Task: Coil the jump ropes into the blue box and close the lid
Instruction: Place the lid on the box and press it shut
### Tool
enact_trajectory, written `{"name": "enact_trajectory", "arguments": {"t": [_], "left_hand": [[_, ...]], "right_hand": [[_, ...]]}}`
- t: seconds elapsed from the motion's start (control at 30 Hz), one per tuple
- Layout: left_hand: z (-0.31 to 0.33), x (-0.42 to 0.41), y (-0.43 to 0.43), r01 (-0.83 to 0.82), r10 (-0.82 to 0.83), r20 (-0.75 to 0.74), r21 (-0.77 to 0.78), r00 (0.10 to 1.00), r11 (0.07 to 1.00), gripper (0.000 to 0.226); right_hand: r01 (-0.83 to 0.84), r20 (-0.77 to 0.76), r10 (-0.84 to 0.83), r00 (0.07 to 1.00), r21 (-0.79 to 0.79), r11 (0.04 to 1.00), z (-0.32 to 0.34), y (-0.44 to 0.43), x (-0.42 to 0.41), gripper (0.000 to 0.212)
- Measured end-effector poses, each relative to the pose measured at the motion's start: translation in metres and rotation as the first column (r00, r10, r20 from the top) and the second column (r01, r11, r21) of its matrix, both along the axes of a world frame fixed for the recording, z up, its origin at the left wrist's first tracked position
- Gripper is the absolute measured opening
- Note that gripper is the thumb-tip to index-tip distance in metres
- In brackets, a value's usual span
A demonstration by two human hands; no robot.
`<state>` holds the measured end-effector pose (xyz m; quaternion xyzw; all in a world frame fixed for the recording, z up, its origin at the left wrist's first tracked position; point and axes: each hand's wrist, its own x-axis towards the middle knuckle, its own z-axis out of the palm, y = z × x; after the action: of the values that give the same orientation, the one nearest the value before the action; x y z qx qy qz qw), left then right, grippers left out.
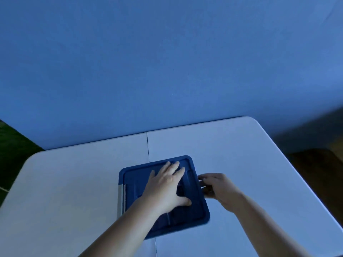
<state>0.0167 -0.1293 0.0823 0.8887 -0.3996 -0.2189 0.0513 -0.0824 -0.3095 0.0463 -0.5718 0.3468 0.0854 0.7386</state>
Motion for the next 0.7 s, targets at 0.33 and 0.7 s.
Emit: {"name": "enact_trajectory", "arguments": {"t": [0.33, 0.7], "left_hand": [[-0.004, 0.000, -0.005, -0.042, 0.042, -0.025, -0.006, 0.999, 0.999, 0.111], [-0.004, -0.002, -0.005, -0.042, 0.042, -0.030, -0.012, 0.999, 0.999, 0.111]], "right_hand": [[-0.065, 0.040, 0.058, 0.997, 0.180, 0.982, -0.011, -0.018, -0.006, 0.022], [-0.169, -0.056, 0.178, 0.982, 0.129, 0.977, -0.009, -0.008, 0.005, 0.025]]}}
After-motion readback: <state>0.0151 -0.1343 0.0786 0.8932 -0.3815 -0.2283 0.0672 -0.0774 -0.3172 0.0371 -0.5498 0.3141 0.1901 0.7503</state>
